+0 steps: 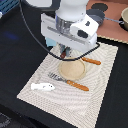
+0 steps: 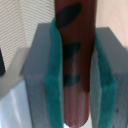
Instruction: Interact with the objects in diverse but meaningful ways.
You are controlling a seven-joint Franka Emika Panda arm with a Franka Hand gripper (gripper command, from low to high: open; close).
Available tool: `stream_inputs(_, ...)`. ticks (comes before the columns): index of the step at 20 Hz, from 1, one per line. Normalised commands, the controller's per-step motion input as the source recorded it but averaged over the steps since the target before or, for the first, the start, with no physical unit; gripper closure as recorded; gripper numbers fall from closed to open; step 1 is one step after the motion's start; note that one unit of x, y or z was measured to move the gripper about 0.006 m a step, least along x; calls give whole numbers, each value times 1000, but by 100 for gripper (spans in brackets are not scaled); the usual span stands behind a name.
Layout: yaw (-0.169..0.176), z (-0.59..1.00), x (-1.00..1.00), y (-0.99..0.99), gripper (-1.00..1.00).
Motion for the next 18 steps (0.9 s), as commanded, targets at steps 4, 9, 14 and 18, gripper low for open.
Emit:
stream_inputs(4,64,-630,-1000,-17,100)
stream_inputs(9,43,-575,-1000,-146,100)
stream_inputs(14,27,-329,-881,-186,100)
stream_inputs(18,17,114,-583,-218,-100)
